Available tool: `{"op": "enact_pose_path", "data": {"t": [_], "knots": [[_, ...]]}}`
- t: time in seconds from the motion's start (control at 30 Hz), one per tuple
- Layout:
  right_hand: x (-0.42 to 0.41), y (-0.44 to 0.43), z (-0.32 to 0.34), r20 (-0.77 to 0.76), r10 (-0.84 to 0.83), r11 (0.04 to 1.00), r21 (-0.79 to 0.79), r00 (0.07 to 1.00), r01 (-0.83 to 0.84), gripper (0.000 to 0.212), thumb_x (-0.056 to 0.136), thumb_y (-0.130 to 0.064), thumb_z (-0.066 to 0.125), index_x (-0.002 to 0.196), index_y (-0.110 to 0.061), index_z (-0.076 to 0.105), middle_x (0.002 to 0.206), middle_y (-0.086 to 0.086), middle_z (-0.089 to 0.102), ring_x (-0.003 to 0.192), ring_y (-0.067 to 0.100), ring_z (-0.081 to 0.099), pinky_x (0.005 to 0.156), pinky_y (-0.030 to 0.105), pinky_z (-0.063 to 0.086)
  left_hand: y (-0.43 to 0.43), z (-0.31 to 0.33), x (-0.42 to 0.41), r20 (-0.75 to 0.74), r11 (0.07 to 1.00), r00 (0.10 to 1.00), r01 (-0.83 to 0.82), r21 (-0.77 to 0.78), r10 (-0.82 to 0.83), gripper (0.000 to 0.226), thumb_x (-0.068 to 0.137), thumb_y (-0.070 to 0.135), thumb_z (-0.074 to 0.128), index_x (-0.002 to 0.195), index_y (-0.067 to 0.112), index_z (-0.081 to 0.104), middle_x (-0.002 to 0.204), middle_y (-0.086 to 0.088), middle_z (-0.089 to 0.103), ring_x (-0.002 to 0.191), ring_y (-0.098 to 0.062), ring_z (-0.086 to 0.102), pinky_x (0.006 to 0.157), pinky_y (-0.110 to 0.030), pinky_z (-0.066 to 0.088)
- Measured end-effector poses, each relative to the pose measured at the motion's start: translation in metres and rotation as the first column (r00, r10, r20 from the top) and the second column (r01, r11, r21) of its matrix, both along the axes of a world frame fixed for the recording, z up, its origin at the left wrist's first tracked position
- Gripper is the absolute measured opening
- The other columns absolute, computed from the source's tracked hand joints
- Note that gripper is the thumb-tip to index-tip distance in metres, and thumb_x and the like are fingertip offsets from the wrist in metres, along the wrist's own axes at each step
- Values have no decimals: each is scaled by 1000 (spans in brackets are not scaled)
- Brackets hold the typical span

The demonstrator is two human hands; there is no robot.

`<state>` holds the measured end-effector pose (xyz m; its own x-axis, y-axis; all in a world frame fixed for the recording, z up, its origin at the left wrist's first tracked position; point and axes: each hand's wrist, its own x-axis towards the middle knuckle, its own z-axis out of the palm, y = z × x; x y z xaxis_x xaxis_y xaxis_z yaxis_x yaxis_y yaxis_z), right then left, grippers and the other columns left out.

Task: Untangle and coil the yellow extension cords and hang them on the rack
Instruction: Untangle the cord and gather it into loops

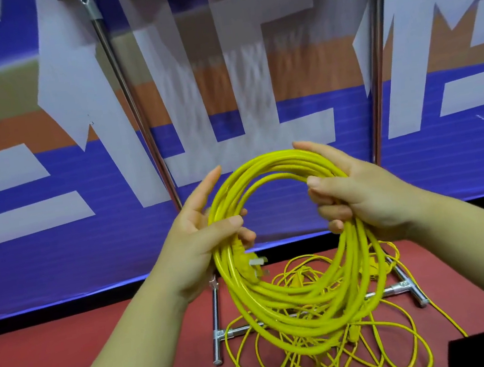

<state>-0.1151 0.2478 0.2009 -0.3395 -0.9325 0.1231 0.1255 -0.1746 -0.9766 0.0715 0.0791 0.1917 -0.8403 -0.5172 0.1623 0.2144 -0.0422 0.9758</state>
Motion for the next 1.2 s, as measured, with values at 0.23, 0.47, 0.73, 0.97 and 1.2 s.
{"op": "enact_pose_path", "data": {"t": [0.23, 0.47, 0.73, 0.97, 1.2], "knots": [[12, -1, -5, -142, 126, 984, 143, 982, -106, 61, 99, -6, 52, 144, -44, 37, 61, 0, 39, 47, 15, 28, 48, 30, 38, -3, 5, 6, 172, 911, 985, 59, -409, 14, 92, 73, 0, 83, 142, 49, 47, 85, -22, 63, 72, -32, 63, 71, -48, 59], [15, -4, -5, -244, 121, 980, 185, 962, -76, 67, 95, -4, 60, 145, -42, 37, 63, 10, 40, 47, 17, 35, 48, 31, 43, 1, 4, 2, 163, 885, 986, 63, -461, 15, 73, 91, 2, 69, 141, 50, 47, 71, -13, 58, 56, -25, 61, 55, -33, 53], [-3, -3, -13, -196, 189, 980, 96, 962, -173, 60, 73, -7, 76, 120, -41, 64, 84, 25, 54, 103, 59, 59, 82, 54, 45, 0, 11, 2, -106, 850, 951, -307, -428, 289, 75, 94, -4, 60, 140, 52, 43, 57, -5, 51, 48, -19, 49, 51, -33, 47], [1, -8, -13, 9, 73, 997, -38, 997, -73, 63, 86, -9, 66, 141, -33, 48, 72, 7, 49, 56, 20, 55, 68, 45, 59, 2, 4, -1, -95, 840, 915, -399, -369, 393, 74, 96, 1, 60, 148, 49, 36, 58, -5, 55, 50, -21, 53, 53, -38, 50], [1, 2, 5, 36, 112, 994, -6, 993, -112, 50, 94, -14, 56, 140, -33, 47, 69, 2, 36, 45, 9, 27, 43, 22, 36, -9, 7, 11, 110, 932, 986, -81, -353, 127, 97, 77, 0, 79, 148, 48, 33, 80, -16, 67, 75, -29, 64, 67, -38, 54]]}}
